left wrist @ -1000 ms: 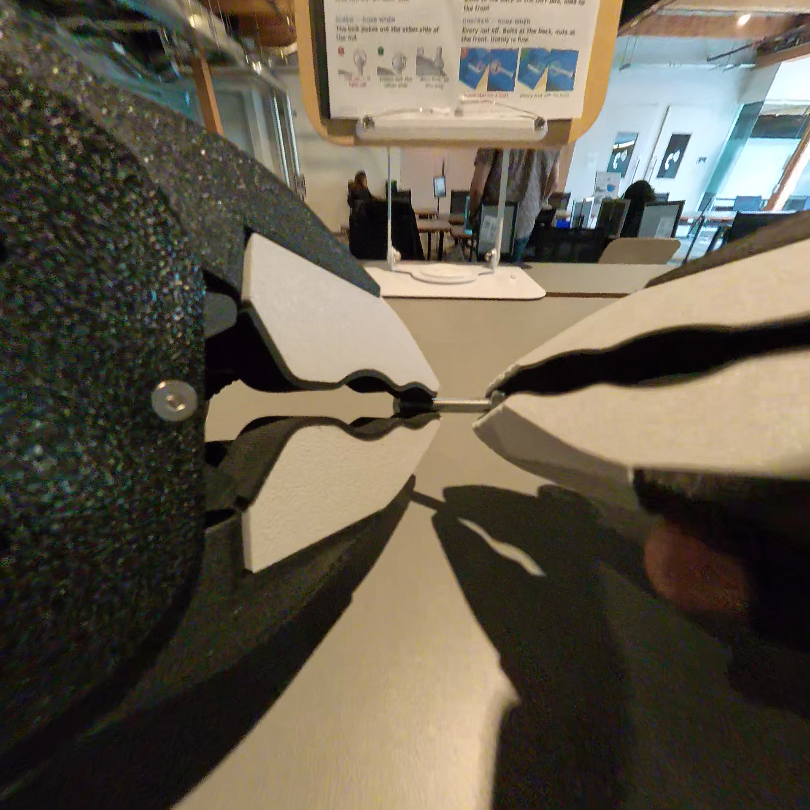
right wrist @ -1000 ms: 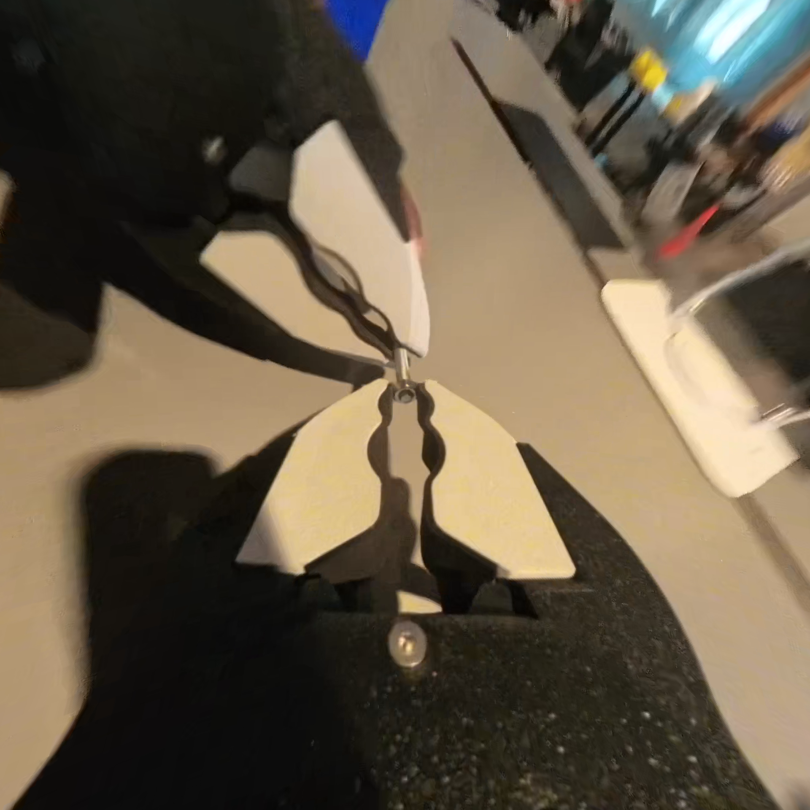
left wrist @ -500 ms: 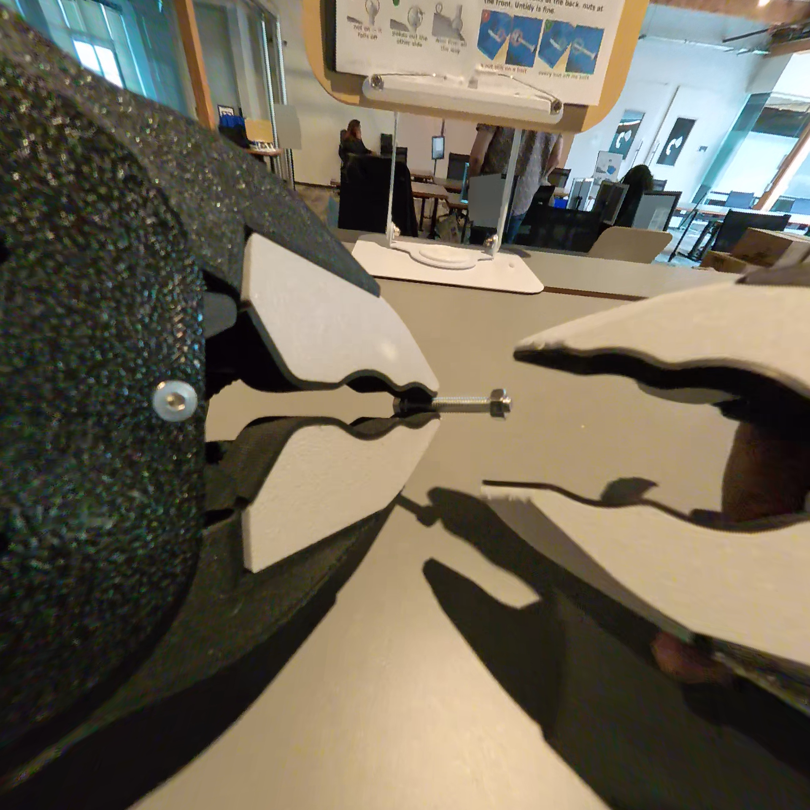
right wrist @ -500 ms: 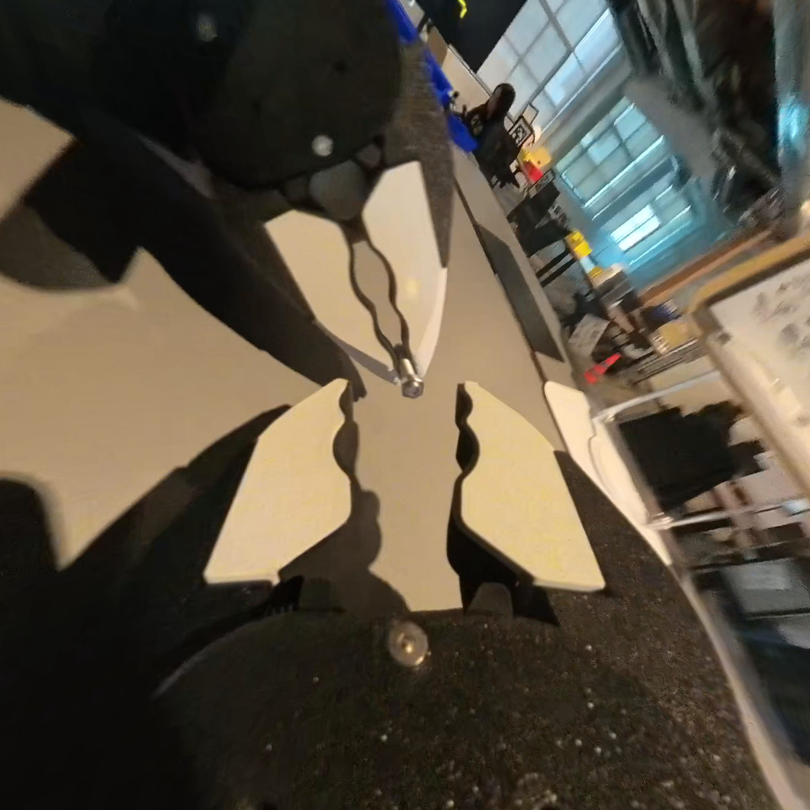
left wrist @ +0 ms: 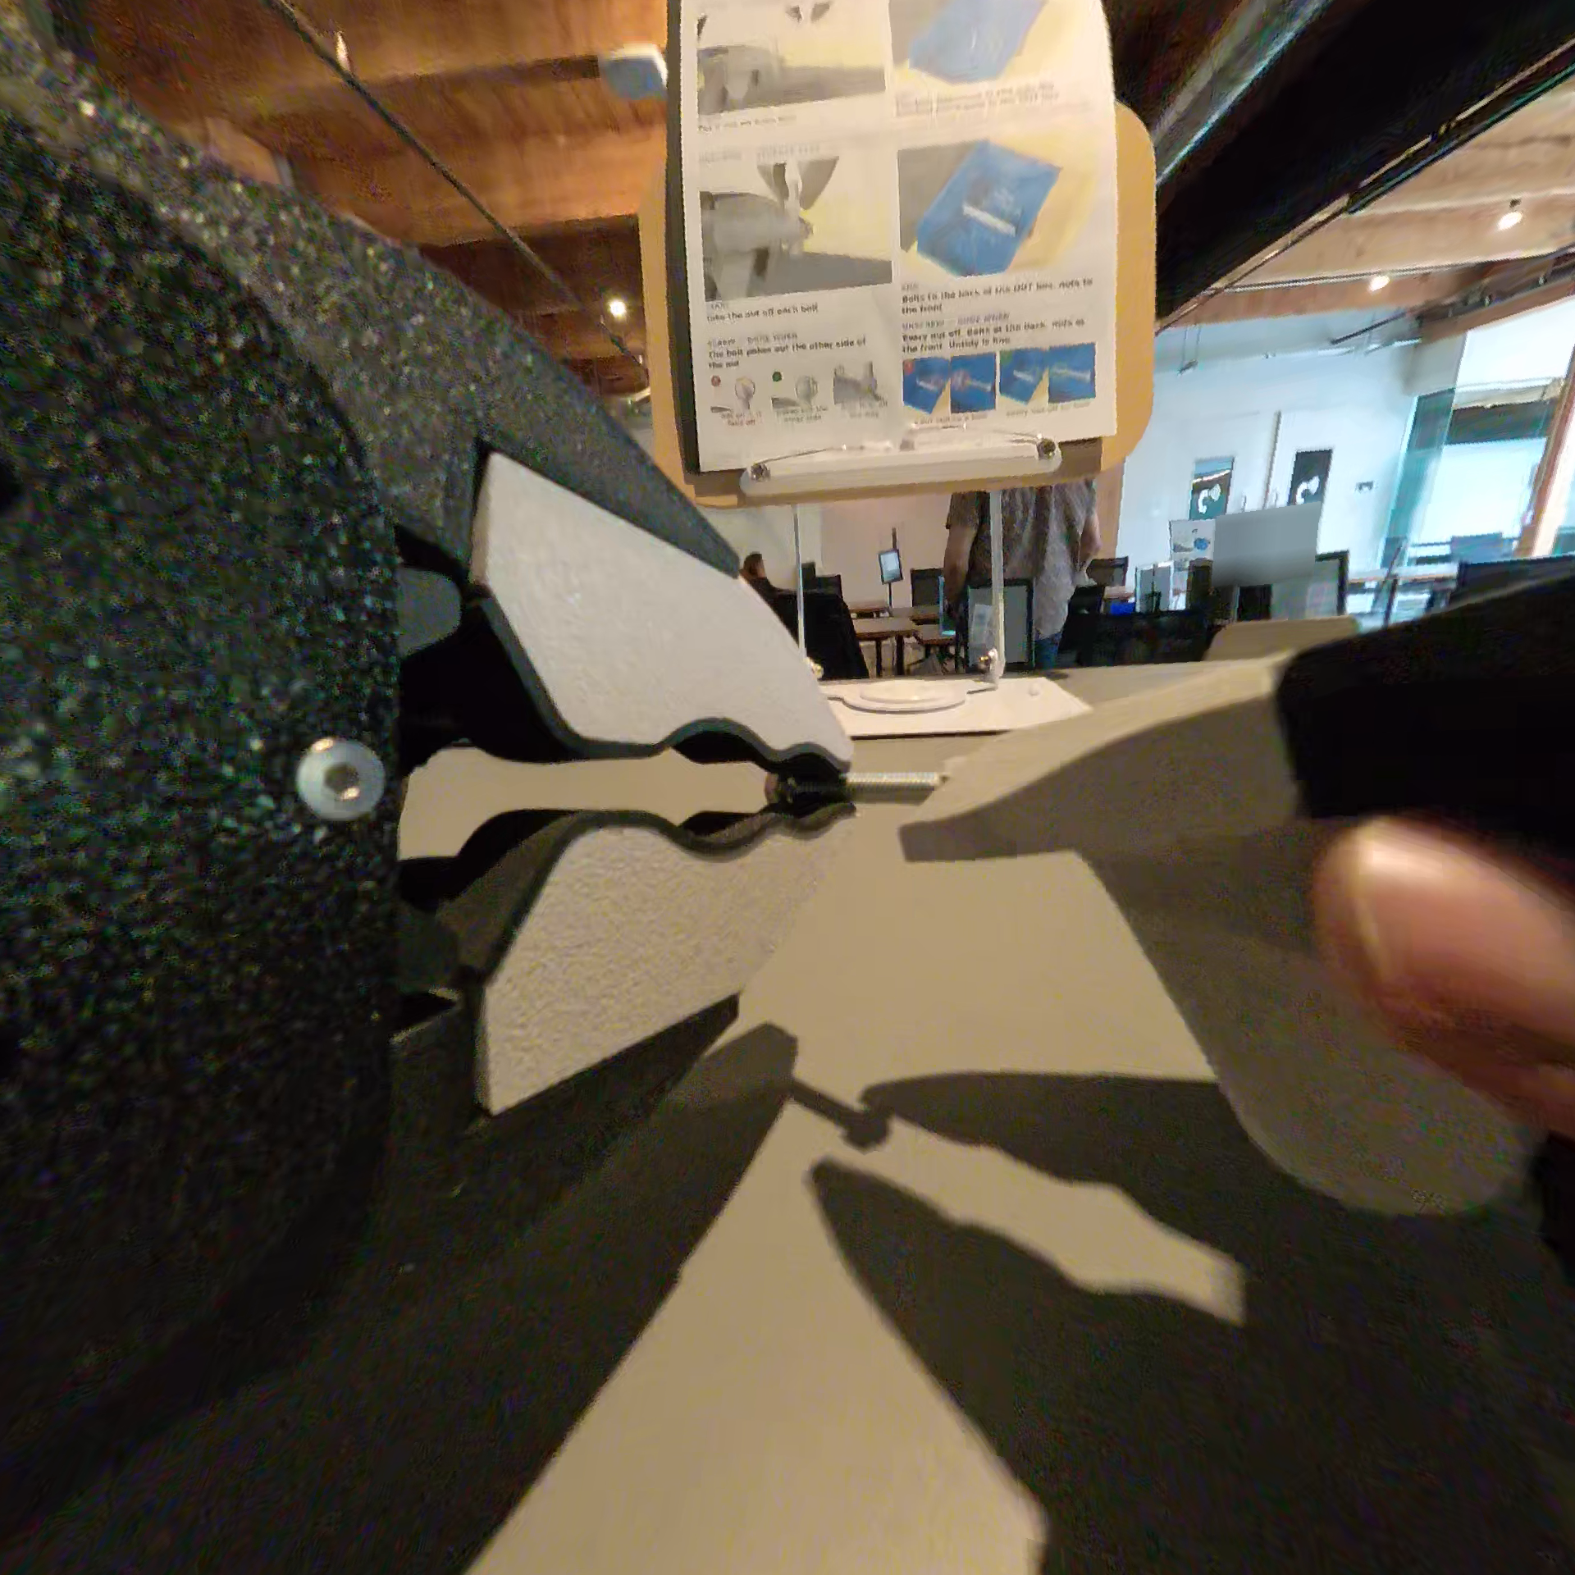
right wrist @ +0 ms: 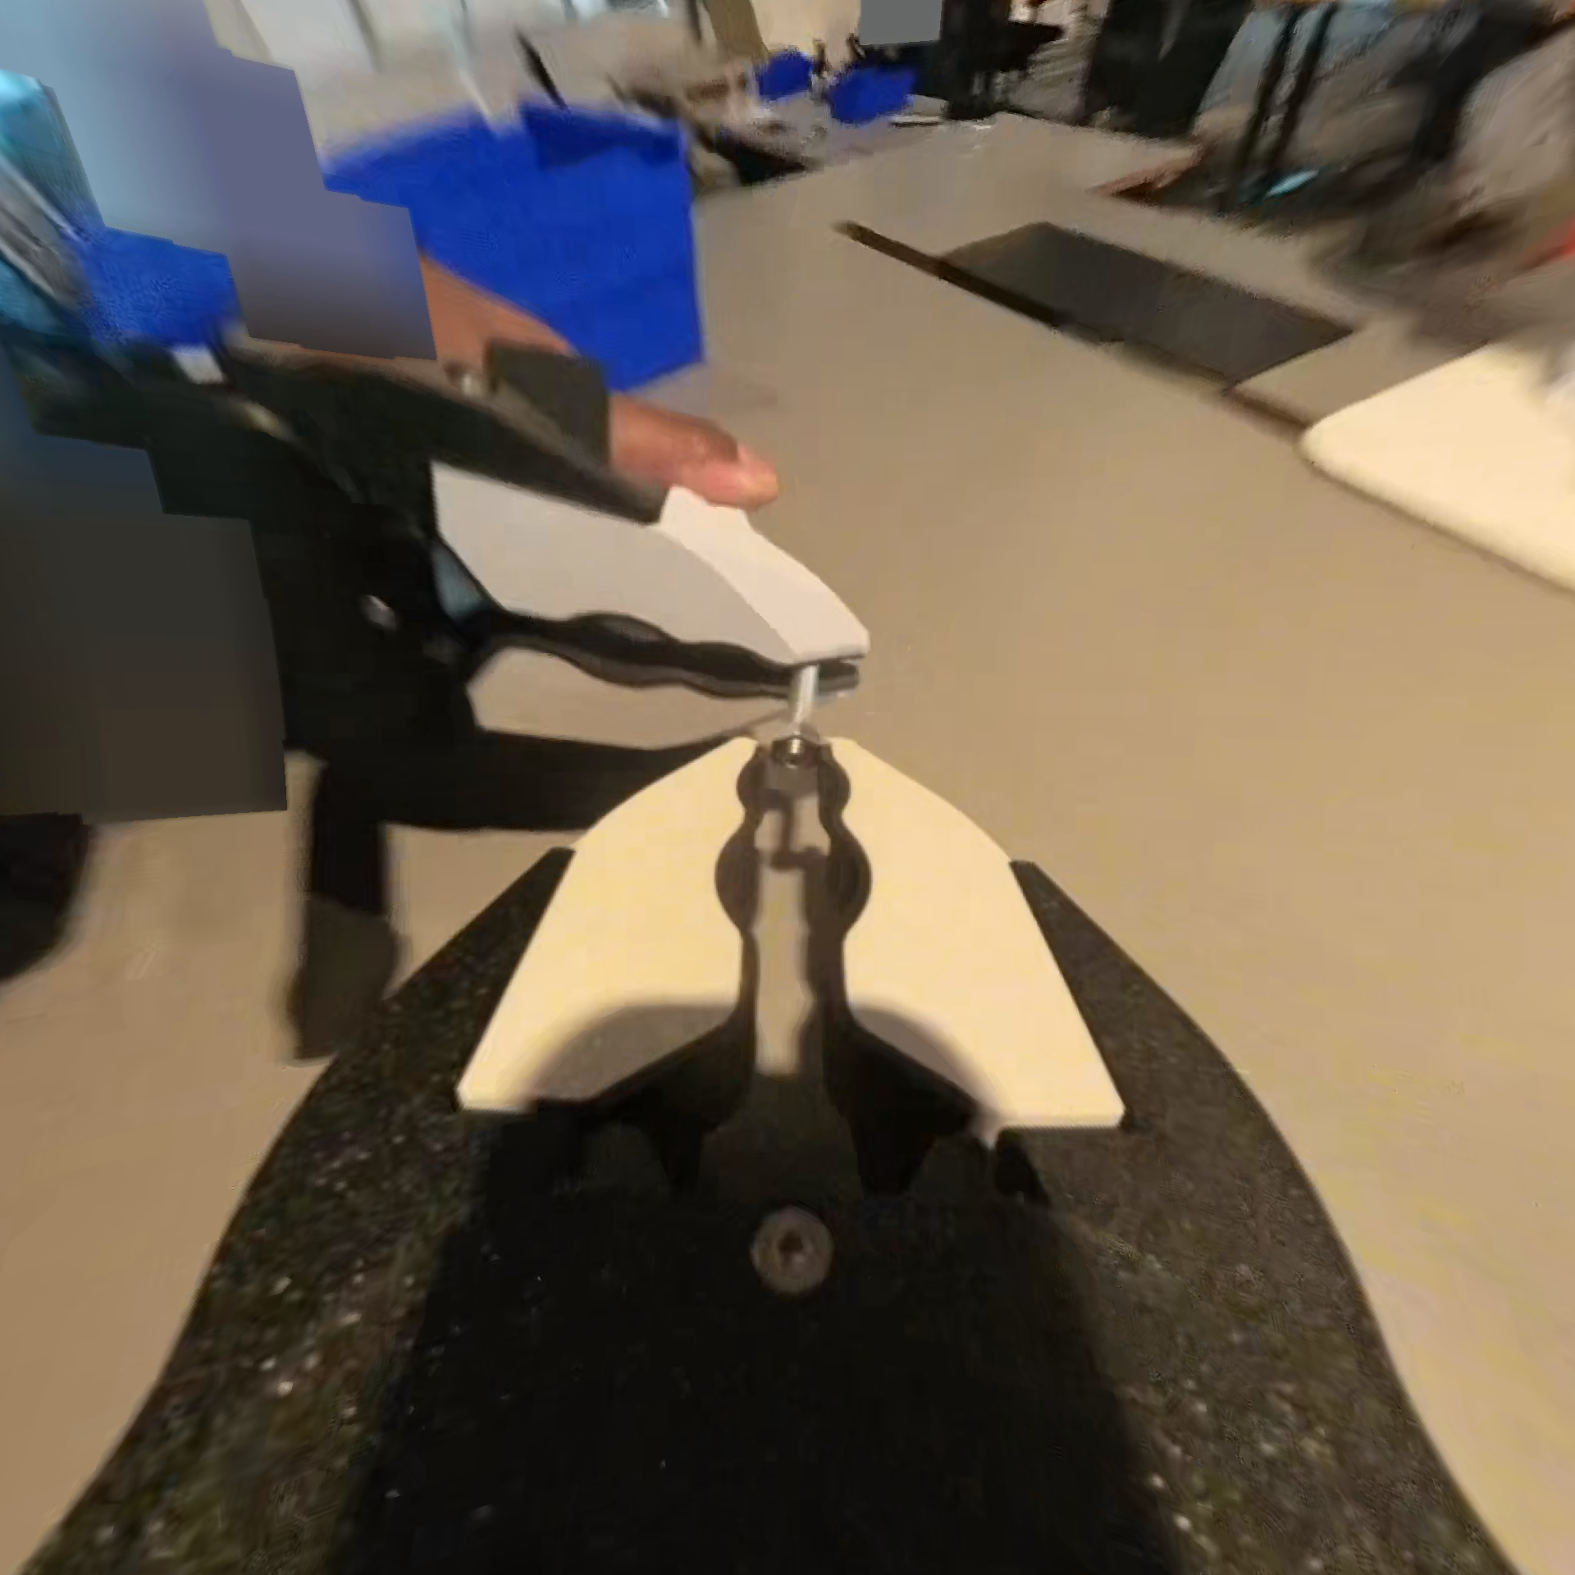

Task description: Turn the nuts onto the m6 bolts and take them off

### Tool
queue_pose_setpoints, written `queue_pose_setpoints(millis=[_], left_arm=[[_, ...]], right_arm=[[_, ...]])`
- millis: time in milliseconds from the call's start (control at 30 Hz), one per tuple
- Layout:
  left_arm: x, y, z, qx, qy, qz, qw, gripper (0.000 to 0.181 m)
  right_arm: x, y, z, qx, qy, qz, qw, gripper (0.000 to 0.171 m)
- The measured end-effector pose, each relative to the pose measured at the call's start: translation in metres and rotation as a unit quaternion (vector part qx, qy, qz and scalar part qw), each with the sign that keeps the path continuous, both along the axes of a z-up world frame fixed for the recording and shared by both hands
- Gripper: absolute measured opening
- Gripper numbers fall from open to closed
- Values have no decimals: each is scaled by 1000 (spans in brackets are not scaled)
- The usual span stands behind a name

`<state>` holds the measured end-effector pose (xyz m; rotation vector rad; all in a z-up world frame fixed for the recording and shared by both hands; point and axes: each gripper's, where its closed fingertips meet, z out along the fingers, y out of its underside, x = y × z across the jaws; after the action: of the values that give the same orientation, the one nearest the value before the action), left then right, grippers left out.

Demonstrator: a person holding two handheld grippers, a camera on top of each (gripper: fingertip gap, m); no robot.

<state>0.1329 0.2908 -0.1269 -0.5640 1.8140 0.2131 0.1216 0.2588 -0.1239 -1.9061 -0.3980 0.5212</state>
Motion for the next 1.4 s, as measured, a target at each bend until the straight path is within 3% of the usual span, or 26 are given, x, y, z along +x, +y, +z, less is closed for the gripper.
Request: queue_pose_setpoints(millis=[67, 133, 300, 467, 633, 800, 867, 933, 1000, 1067, 1133, 1167, 1233, 1300, 1400], left_arm=[[0, 0, 4, -34, -17, -3, 999, 5], [-1, 1, 5, -73, -24, -4, 997, 6], [-2, -1, -2, -147, -22, -13, 989, 6], [-2, -2, -7, -173, -10, -8, 985, 6], [-3, -4, -13, -150, 14, -11, 989, 6], [-1, -9, -14, -108, 23, -15, 994, 6], [0, -8, -13, -89, 19, -7, 996, 6], [1, -5, -9, -72, 10, 2, 997, 6], [2, -3, -4, -54, -3, 9, 998, 6], [2, -2, -1, -39, -8, 13, 999, 6], [3, -4, -1, -50, -14, 13, 999, 6], [4, -4, 0, -57, -17, 14, 998, 6], [3, -1, 1, -68, -22, 22, 997, 6], [2, 1, 0, -72, -20, 25, 997, 6], [1, 3, -6, -75, -8, 25, 997, 6]], right_arm=[[-3, -2, 9, -18, 101, 33, 994, 20], [6, -1, 13, 3, 99, 36, 994, 31], [26, 3, 13, 119, -108, 23, 987, 41], [13, -4, 7, 206, -311, 52, 926, 37], [4, -6, -1, 232, -396, 68, 886, 29], [7, 1, -6, 212, -414, 42, 884, 18], [10, 3, -7, 183, -389, 30, 902, 11], [9, 4, -7, 124, -301, 15, 945, 11], [7, 4, -4, 48, -147, 1, 988, 11], [4, 3, -1, -17, 12, 5, 1000, 11], [3, 1, 1, -41, 87, 28, 995, 12], [3, 0, 2, -38, 86, 38, 995, 14], [7, 1, 2, -7, 35, 37, 999, 38], [12, 3, 1, 45, -61, 29, 997, 41], [14, 7, 1, 136, -218, 23, 966, 42]])
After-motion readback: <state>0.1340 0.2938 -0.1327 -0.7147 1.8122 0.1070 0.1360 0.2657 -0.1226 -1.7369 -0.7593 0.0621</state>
